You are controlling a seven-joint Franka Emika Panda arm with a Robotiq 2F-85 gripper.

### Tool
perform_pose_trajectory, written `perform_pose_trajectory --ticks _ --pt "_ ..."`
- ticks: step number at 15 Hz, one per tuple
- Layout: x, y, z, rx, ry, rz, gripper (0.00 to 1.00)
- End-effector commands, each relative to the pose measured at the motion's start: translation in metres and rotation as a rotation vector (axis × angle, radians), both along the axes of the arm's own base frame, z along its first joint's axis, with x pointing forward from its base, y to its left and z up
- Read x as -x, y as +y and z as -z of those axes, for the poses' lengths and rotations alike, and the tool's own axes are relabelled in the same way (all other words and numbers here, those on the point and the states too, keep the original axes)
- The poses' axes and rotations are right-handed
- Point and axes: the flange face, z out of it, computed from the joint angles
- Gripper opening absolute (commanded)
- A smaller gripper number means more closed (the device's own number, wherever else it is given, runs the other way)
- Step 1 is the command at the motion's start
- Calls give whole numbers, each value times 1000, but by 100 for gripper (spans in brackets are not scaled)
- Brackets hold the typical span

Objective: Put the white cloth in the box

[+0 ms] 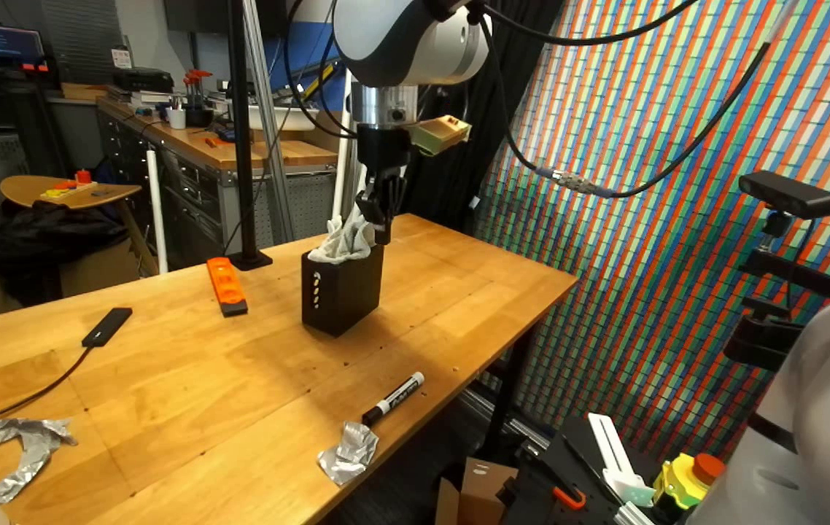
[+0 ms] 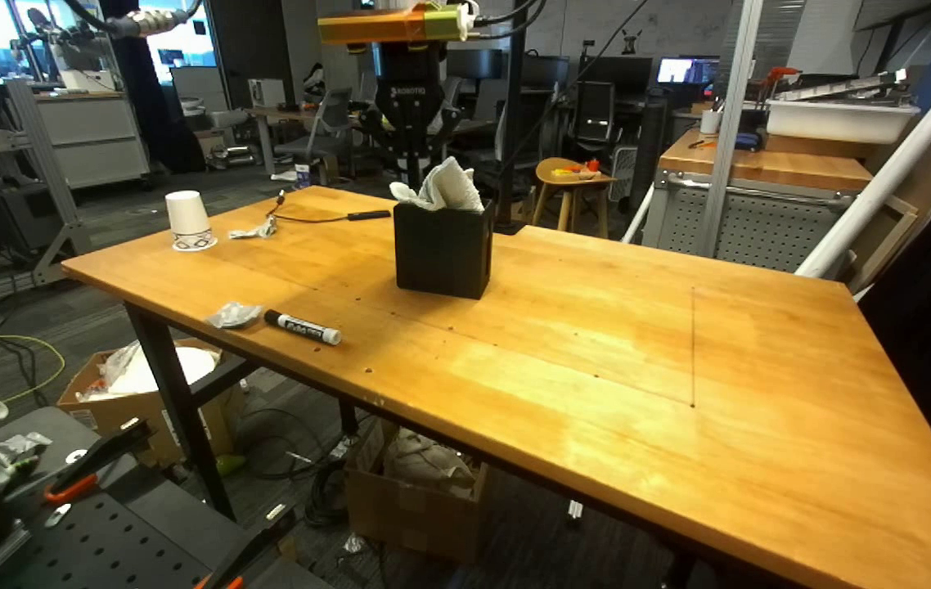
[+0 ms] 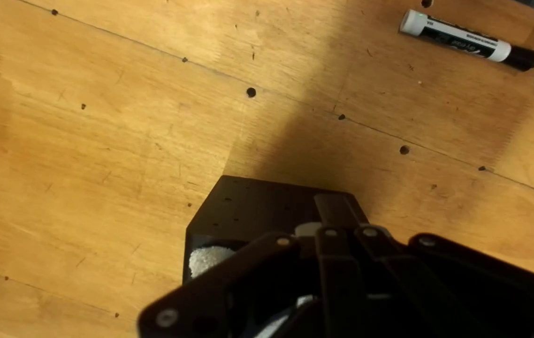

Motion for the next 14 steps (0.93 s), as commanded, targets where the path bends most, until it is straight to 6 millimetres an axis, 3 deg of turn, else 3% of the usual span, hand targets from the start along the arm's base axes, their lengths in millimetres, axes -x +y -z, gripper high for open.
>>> perform_pose_trajectory --ticks 1,11,14 --pt "-17 -2 5 22 -35 -25 0" --pt "-75 -10 0 106 -78 -129 0" --pt "-88 -4 14 68 -62 -145 0"
